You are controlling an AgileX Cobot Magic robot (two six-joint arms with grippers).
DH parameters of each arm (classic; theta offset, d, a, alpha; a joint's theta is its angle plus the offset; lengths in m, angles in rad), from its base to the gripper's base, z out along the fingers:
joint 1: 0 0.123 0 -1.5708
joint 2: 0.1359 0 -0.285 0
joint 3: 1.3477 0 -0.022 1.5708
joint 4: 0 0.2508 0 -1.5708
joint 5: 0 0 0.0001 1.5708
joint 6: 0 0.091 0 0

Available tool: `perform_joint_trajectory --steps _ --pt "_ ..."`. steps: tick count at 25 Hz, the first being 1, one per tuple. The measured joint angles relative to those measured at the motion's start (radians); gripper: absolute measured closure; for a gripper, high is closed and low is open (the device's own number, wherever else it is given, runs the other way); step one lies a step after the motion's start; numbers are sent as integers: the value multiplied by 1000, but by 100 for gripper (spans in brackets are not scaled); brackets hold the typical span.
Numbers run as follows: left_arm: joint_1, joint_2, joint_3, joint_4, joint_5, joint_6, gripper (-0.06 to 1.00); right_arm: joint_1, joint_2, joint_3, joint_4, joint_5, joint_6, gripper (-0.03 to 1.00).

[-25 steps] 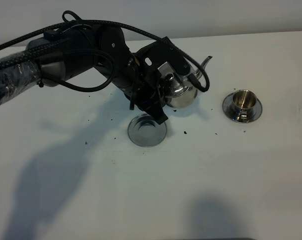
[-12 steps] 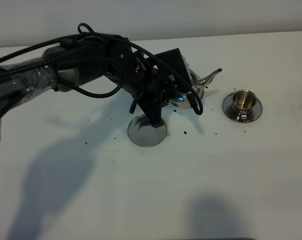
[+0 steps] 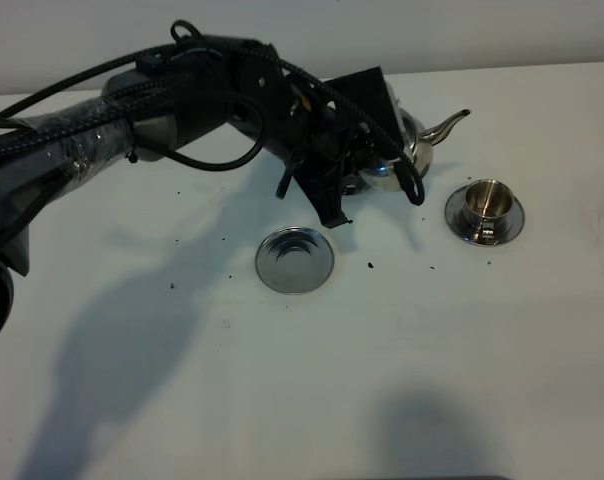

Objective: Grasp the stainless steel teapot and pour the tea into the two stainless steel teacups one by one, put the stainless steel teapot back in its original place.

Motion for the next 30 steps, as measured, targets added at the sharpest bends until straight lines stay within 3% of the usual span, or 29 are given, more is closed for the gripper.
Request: perform_joint_trajectory --steps 9,14,24,30 --pt "-1 80 -182 74 189 -7 72 0 0 0 0 0 0 57" --pt "-1 163 -304 143 240 -10 72 0 0 0 0 0 1 57" --pt "-13 230 -399 243 232 76 72 0 0 0 0 -1 0 57" --pt "-50 241 -400 380 168 88 72 0 0 0 0 -1 1 57"
